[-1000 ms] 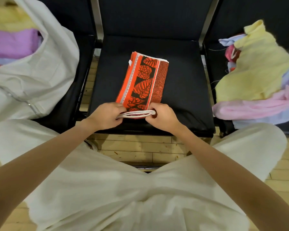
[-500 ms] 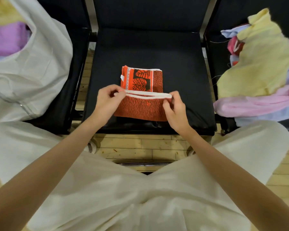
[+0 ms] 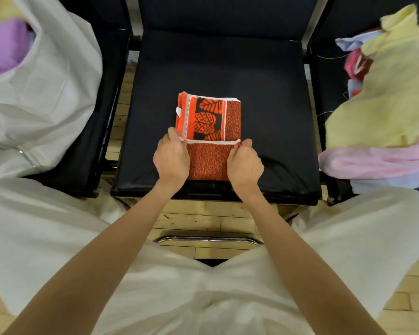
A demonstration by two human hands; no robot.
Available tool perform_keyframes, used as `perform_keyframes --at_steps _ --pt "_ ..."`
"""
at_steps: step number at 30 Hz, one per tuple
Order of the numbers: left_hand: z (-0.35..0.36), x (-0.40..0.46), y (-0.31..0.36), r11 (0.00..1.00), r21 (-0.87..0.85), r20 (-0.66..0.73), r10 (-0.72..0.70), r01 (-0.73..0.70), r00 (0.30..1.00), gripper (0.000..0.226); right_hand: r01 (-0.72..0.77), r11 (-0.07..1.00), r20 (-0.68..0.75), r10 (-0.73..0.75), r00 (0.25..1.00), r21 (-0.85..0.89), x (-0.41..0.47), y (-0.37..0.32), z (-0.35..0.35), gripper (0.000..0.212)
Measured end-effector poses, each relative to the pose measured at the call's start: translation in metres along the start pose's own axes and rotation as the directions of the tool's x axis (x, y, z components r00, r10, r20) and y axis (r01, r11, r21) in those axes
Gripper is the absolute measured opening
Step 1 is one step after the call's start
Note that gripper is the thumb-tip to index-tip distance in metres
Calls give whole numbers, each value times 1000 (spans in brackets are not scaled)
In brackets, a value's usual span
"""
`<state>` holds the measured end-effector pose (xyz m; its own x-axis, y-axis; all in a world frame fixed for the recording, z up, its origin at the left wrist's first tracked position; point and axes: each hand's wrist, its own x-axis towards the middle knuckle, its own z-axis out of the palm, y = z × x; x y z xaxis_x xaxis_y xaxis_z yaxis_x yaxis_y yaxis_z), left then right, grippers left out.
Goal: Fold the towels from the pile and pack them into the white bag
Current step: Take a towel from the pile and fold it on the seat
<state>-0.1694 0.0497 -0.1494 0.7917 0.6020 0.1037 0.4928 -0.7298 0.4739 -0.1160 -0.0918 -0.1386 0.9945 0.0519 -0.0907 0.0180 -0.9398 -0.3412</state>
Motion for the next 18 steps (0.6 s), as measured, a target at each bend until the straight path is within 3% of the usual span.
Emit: perform_keyframes --at_steps 4,6,8,11,14,16,18 --pt "0 6 -2 997 72 9 -8 7 1000 24 -71 996 -78 75 994 52 1 -2 4 21" --pt "-8 10 -5 995 63 36 69 -72 997 27 -35 991 -86 46 995 128 4 1 2 24" --pt "-21 12 -10 968 -1 86 252 -252 964 23 118 983 -78 -107 991 141 6 7 -4 27" --pt "-47 8 -20 855 -143 228 519 -499 824 17 420 887 -46 -420 906 191 5 15 -23 25" --pt "-65 0 -30 804 -167 416 582 -571 698 28 546 784 239 -614 752 295 -2 24 -42 39" --pt "-71 -3 -35 834 -149 536 520 -532 665 43 524 820 478 -564 674 229 -5 29 -52 60" --pt "-72 0 -38 855 -105 583 467 -508 665 51 504 852 536 -495 685 143 -5 33 -55 71"
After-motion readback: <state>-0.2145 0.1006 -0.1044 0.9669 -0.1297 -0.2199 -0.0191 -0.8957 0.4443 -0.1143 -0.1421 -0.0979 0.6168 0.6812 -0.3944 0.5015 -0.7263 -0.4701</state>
